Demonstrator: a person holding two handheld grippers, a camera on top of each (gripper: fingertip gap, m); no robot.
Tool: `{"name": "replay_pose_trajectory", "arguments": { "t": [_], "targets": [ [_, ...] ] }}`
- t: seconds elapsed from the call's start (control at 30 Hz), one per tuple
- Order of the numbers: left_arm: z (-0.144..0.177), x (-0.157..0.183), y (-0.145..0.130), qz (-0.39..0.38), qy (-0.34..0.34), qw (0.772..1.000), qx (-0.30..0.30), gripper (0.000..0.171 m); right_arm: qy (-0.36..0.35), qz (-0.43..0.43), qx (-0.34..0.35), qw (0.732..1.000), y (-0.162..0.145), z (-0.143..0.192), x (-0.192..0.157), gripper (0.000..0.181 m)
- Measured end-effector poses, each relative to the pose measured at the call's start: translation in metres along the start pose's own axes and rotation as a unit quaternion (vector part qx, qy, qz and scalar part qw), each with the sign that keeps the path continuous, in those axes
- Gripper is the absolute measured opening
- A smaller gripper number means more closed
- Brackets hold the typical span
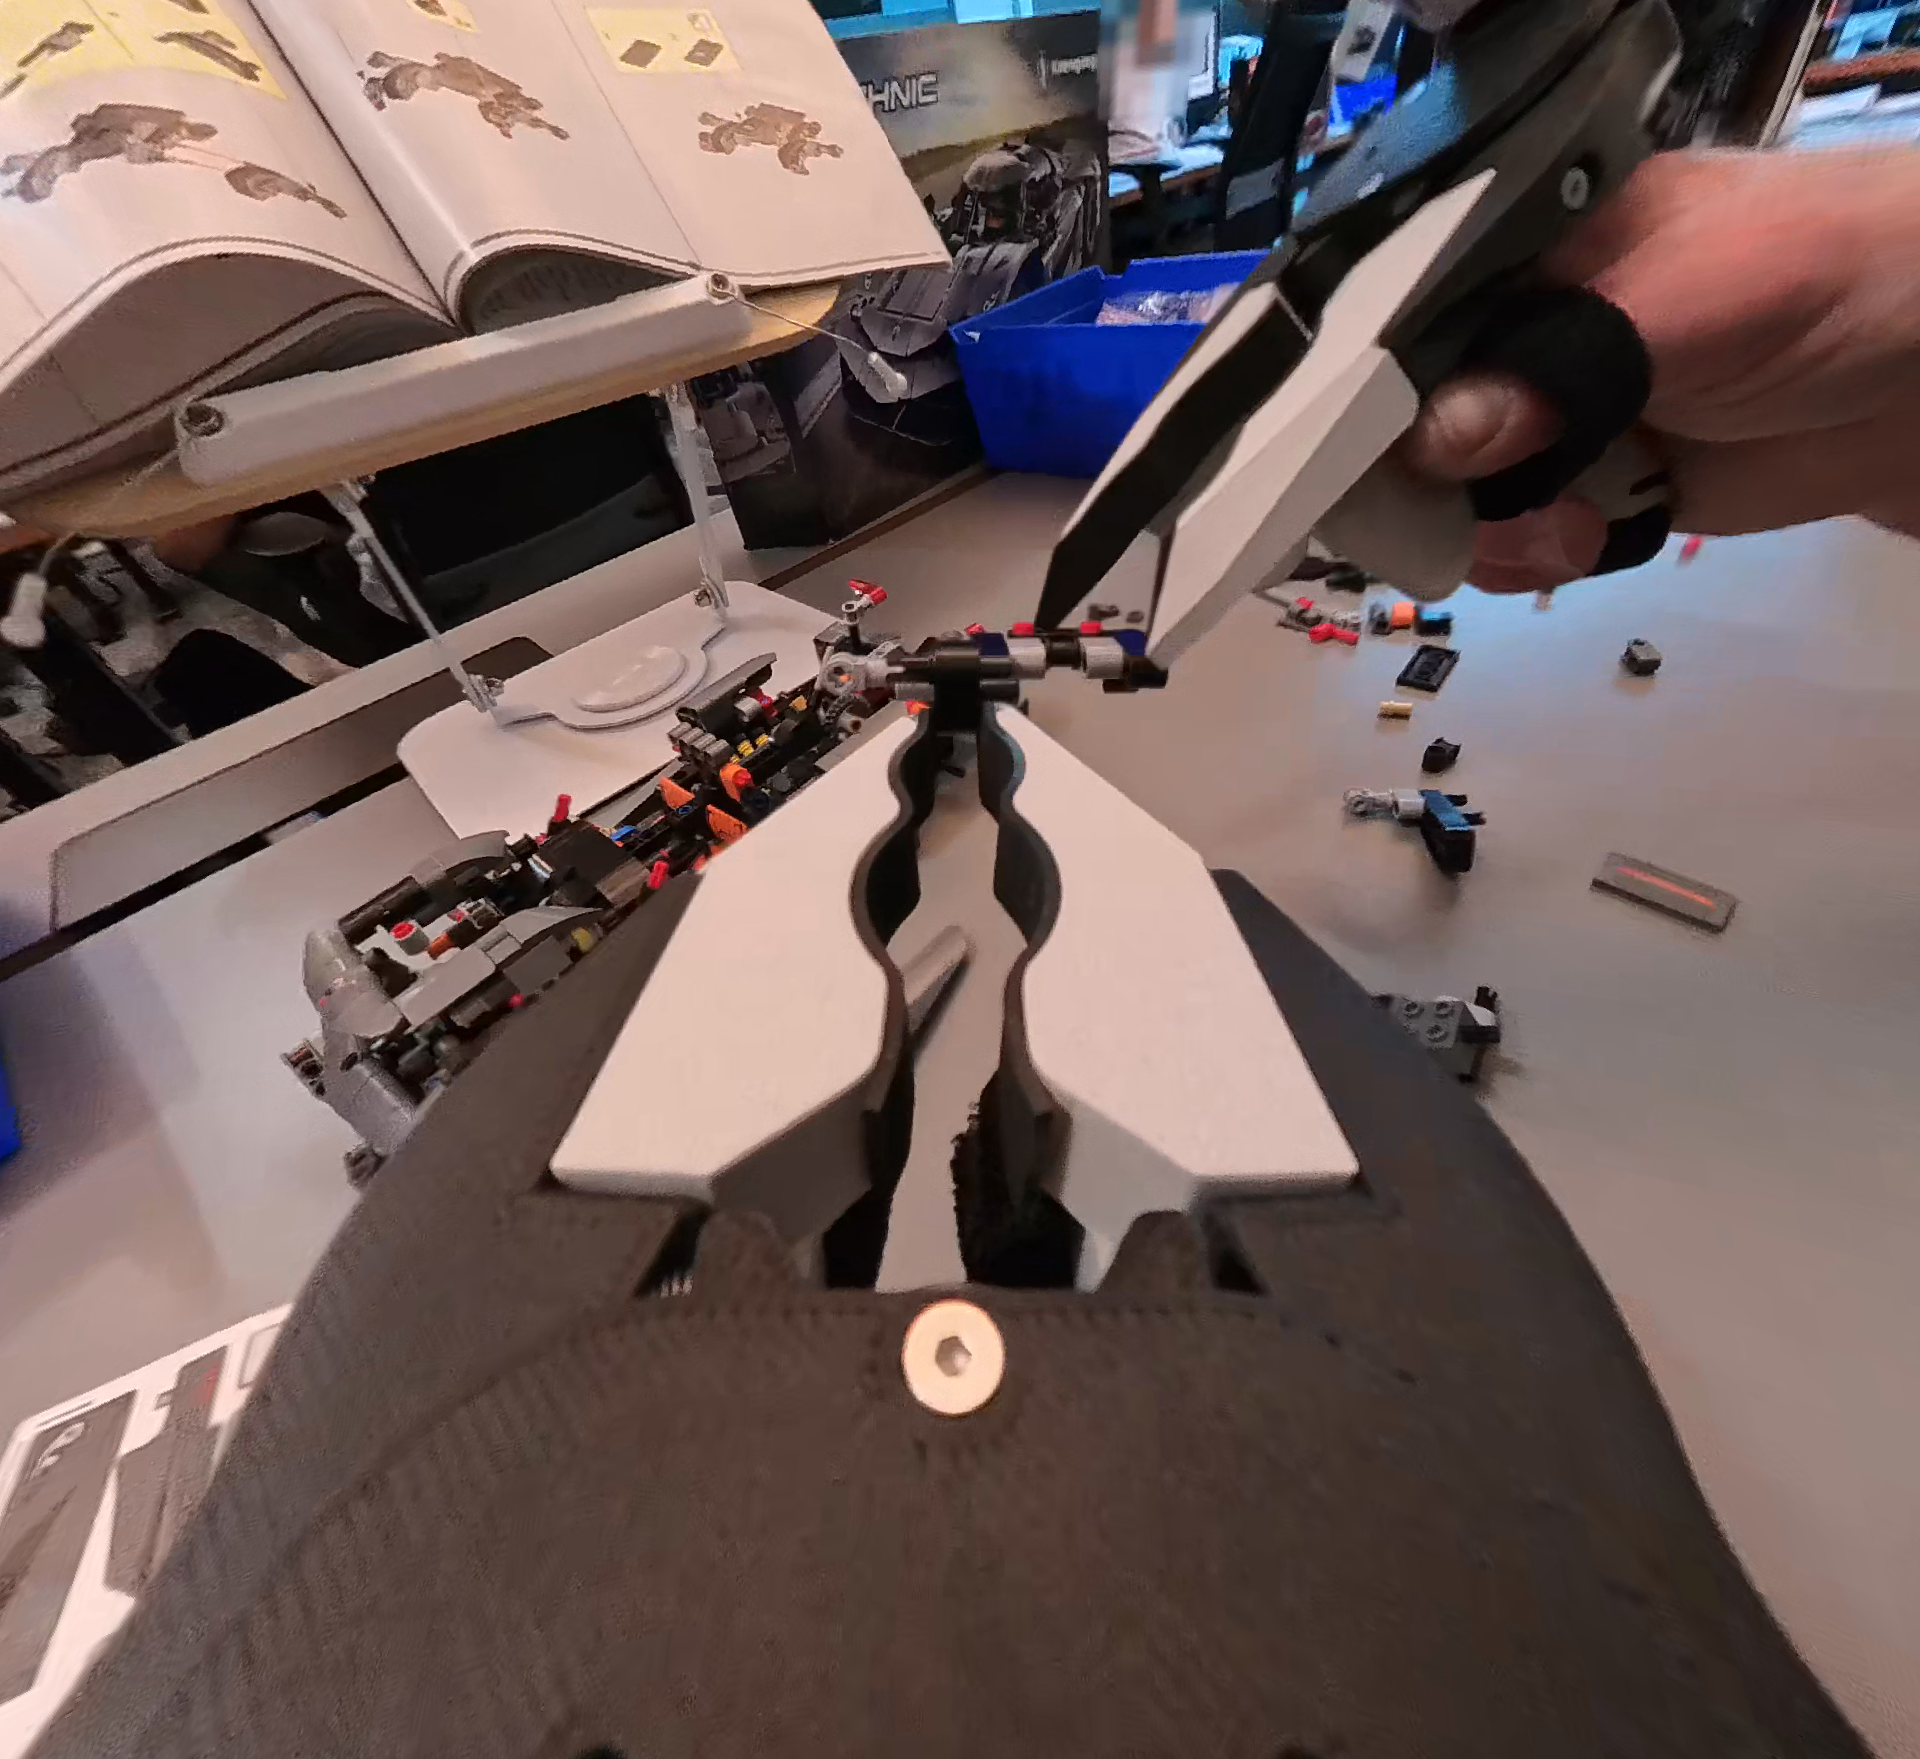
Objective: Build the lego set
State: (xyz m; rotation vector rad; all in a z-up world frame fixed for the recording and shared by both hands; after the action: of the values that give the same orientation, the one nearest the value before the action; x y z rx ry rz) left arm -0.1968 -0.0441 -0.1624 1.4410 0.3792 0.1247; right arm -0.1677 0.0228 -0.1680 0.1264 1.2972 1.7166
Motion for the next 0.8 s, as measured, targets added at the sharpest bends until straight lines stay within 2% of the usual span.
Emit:
{"name": "replay_pose_trajectory", "arguments": {
  "t": [0.23, 0.53, 0.8],
  "targets": [
    [0.004, -0.005, -0.009, 0.015, -0.006, 1.000, -0.023, 0.006, -0.009, 0.012, -0.005, 1.000, -0.010, 0.008, -0.007, 0.053],
    [0.014, 0.002, -0.062, -0.045, -0.014, 0.988, -0.149, 0.006, -0.026, -0.005, -0.009, 1.000, -0.032, 0.021, -0.005, 0.051],
    [0.023, 0.008, -0.089, -0.048, -0.011, 0.977, -0.207, 0.006, -0.050, 0.006, -0.027, 0.998, -0.048, 0.030, -0.007, 0.051]
  ]
}}
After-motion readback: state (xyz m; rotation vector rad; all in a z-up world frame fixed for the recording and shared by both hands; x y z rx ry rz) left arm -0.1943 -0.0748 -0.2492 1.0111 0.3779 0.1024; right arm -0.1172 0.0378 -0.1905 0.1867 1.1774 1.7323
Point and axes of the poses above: each gripper's, where its closed fingertips meet, z back along the fingers, y out of its top, x = y × z across the jaws, the point moved 2 cm from there along z, back along the fingers, and after that the axes turned 11 degrees about y, right-handed, at the moved point
